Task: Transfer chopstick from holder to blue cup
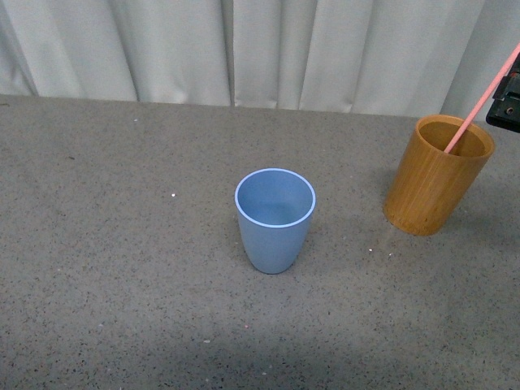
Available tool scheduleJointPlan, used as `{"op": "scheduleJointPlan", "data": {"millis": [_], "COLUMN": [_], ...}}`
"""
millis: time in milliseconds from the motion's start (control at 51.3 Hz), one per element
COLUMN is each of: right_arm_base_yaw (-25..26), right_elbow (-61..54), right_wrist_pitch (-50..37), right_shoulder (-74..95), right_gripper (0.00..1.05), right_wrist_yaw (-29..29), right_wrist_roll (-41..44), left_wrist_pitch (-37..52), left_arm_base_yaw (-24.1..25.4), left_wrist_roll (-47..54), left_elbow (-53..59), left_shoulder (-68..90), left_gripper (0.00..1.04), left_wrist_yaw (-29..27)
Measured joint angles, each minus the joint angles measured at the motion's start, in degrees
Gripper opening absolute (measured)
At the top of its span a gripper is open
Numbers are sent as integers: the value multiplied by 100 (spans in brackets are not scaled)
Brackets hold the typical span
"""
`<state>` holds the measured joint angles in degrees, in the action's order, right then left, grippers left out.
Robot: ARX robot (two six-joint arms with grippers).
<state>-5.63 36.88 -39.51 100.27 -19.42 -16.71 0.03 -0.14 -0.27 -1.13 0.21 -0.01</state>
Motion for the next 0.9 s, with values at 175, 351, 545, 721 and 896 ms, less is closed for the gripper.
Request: {"op": "scheduleJointPlan", "data": {"millis": [175, 351, 545, 721, 896], "right_arm_base_yaw": [-42, -114, -247, -304, -304], "right_elbow": [105, 236, 400, 538, 632], "right_wrist_pitch": [-76, -61, 31, 83, 90], "right_shoulder": [166, 328, 437, 573, 699], "right_gripper": [95, 95, 95, 95, 95], "right_wrist_yaw": [-188, -278, -374, -483, -577], "right_wrist_roll": [2, 2, 0, 22, 42], "left_wrist_pitch": [0, 0, 0, 0, 0], "left_arm_base_yaw": [0, 0, -2, 0, 0], "left_wrist_roll": [-2, -2, 0, -2, 0], "left_elbow": [0, 0, 0, 0, 0], "left_shoulder": [0, 0, 0, 0, 0], "left_gripper": [98, 98, 98, 98, 98], "left_wrist_yaw": [0, 0, 0, 0, 0]}}
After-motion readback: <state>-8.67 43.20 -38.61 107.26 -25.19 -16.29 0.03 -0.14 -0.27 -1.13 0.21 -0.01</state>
